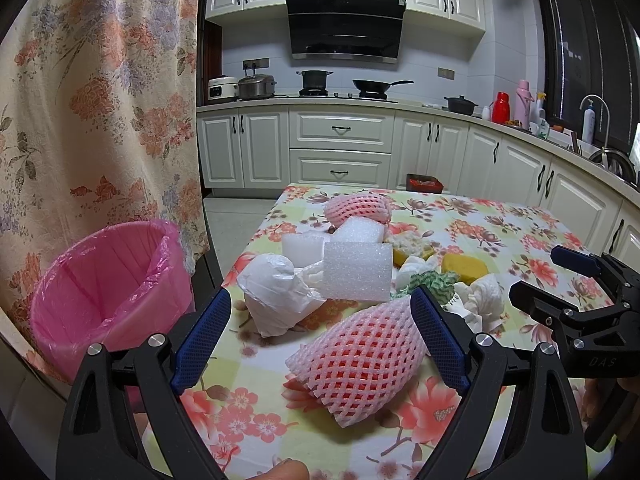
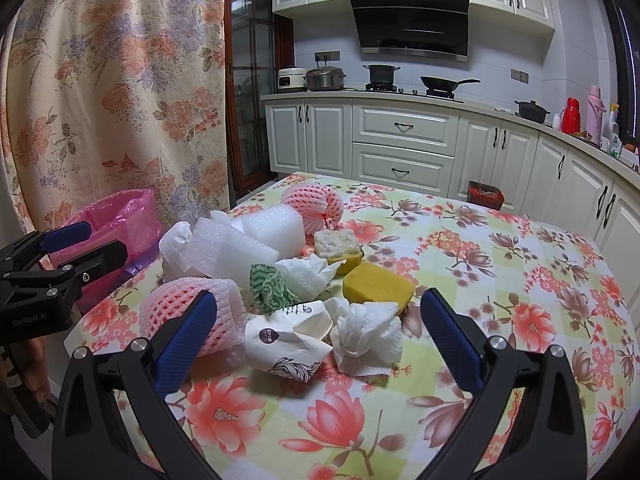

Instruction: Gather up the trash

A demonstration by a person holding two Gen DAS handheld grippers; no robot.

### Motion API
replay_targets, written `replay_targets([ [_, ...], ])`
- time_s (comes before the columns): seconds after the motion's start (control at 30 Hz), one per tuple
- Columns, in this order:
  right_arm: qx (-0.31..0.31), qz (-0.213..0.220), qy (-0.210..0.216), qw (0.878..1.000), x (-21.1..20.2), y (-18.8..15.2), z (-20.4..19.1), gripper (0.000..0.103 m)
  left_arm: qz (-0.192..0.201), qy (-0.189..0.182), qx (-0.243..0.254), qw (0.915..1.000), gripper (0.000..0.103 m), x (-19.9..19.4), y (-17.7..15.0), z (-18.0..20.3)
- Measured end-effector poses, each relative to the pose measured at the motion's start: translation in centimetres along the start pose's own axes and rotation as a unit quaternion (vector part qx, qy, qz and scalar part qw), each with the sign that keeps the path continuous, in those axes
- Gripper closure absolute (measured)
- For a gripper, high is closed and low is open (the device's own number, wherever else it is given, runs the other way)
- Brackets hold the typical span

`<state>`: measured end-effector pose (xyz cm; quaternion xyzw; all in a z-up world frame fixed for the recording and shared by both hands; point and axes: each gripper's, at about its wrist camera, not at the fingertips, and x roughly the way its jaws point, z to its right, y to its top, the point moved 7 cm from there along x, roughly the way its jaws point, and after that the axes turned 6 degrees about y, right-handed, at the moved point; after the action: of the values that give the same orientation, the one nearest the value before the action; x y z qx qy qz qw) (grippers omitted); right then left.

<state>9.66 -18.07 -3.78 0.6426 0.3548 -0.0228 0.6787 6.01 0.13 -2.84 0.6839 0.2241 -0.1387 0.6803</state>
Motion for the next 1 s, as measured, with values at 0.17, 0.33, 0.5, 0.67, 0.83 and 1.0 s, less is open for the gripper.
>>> replay_targets([
  [0.17, 0.001, 0.001, 0.0, 1.0, -0.01, 0.01, 0.01, 0.005, 0.001, 0.0, 0.001, 1.0, 0.018, -0.02, 0.05, 0.01],
  [0.33, 0.001, 0.002, 0.0, 1.0, -0.06, -0.01, -0.01, 0.005, 0.002, 0.0, 0.002, 1.0, 0.018, 0.01, 0.05, 0.14],
  [0.5, 0.001, 0.002, 0.0, 1.0, -0.07, 0.04, 0.01, 0.005, 0.002, 0.0, 0.002, 1.0, 0.018, -0.03, 0.11, 0.18],
  [0.67, 0.001, 0.002, 0.0, 1.0, -0.09, 0.05, -0.02, 0.005, 0.002, 0.0, 0.002, 1.0, 0.018, -0.05, 0.1, 0.17],
  [0.83, 0.001, 0.001, 0.0, 1.0, -0.07, 0.03, -0.03, 0.005, 0.002, 0.0, 0.002, 1.0, 0.018, -0.03, 0.09, 0.15],
  [1.0, 0.001, 0.001, 0.0, 1.0, -0.07, 0.03, -0.06, 0.005, 0.002, 0.0, 0.002, 1.0, 0.018, -0.06, 0.12, 0.16],
])
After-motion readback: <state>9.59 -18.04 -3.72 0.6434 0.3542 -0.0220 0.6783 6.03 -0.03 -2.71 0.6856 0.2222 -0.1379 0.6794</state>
